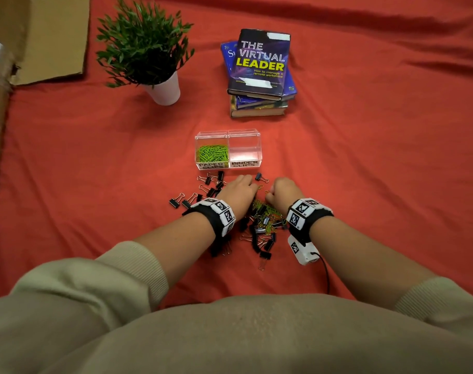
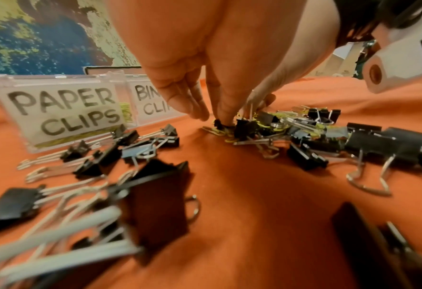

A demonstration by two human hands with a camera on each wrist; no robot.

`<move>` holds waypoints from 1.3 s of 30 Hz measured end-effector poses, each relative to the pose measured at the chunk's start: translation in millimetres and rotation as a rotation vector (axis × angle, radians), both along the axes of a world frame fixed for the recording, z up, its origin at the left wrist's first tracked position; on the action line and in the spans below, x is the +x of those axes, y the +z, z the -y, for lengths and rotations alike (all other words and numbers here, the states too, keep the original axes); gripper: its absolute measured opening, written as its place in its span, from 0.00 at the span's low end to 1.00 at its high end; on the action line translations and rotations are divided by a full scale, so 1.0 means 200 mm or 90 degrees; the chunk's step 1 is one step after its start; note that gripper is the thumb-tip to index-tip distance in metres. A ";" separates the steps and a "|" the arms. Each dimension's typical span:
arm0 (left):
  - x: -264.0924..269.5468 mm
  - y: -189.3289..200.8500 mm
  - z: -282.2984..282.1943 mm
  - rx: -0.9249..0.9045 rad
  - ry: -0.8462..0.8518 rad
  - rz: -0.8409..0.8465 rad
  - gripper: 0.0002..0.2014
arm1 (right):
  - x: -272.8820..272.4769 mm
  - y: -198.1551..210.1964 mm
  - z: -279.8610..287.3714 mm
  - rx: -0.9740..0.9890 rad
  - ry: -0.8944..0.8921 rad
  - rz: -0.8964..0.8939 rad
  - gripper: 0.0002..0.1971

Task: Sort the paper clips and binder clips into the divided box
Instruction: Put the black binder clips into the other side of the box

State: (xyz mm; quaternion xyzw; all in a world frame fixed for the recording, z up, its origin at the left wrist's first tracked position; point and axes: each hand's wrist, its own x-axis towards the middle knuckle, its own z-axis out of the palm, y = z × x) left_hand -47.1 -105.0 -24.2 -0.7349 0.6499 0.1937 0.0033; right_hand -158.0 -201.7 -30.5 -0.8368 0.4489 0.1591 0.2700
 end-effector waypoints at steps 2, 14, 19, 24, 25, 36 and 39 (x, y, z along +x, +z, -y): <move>0.02 -0.01 -0.02 -0.003 0.014 -0.019 0.11 | 0.00 0.01 0.00 0.010 0.010 -0.007 0.09; 0.07 -0.04 -0.12 -0.013 0.056 -0.074 0.15 | -0.12 0.08 0.10 0.299 -0.285 0.228 0.17; 0.02 -0.04 -0.10 0.006 0.068 -0.075 0.14 | -0.12 0.09 0.10 0.348 -0.252 0.209 0.08; 0.01 -0.04 -0.09 0.030 0.108 -0.091 0.15 | -0.10 0.08 0.04 0.171 0.046 0.063 0.15; 0.02 -0.04 -0.09 0.038 0.119 -0.097 0.16 | -0.11 0.07 0.02 0.133 0.095 0.050 0.17; 0.04 0.03 -0.04 0.001 0.361 -0.262 0.12 | -0.10 0.08 -0.06 0.107 0.075 0.030 0.07; 0.03 0.01 -0.01 0.028 0.342 -0.251 0.10 | -0.10 0.08 -0.06 0.120 0.041 0.037 0.05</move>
